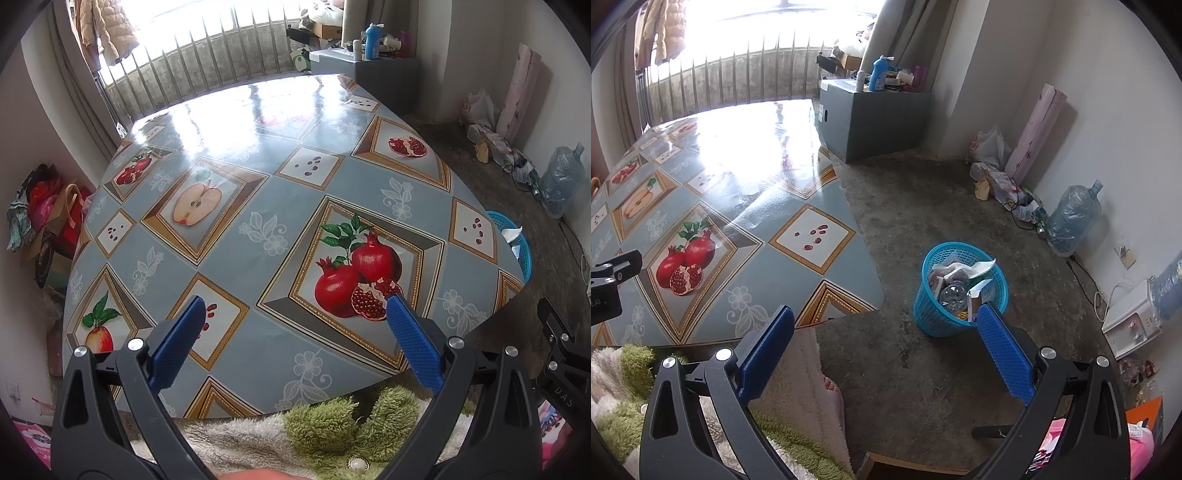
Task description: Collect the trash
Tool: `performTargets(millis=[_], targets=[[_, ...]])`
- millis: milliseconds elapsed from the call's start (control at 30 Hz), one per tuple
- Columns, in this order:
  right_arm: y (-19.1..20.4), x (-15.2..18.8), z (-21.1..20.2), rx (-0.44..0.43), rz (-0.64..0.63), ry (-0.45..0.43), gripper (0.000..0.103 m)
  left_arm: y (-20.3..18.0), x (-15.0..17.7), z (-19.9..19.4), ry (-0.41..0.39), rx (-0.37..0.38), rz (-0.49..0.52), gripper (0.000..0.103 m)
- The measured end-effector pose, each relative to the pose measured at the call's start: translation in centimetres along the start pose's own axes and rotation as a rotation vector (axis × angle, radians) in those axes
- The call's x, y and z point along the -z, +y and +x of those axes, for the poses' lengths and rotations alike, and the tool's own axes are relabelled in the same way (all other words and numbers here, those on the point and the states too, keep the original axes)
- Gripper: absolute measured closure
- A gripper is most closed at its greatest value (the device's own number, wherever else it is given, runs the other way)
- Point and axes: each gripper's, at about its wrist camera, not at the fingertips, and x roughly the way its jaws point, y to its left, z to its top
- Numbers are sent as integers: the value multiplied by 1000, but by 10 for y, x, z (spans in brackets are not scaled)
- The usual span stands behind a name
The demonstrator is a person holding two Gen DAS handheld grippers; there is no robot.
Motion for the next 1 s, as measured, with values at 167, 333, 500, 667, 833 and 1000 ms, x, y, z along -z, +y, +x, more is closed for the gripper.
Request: performTargets(millis=[167, 333, 500, 667, 833, 1000], targets=[[-1, -1, -1, -2, 0, -2, 7, 0, 0, 0, 1, 0, -1, 9], [-1, -1, -1, -1, -1, -2, 7, 0, 0, 0, 1, 0, 0, 9], [1, 0, -1, 0, 0, -2, 7, 0, -1, 0, 0, 1, 0, 9], [0, -1, -2, 0, -1, -3, 7, 0, -1, 0, 1, 0, 0, 9], [0, -3, -3, 1, -1, -4, 7, 2, -1, 0, 0, 1, 1, 9], [2, -2, -2, 2, -1, -4, 7, 2, -1, 0, -1, 2, 2, 9]])
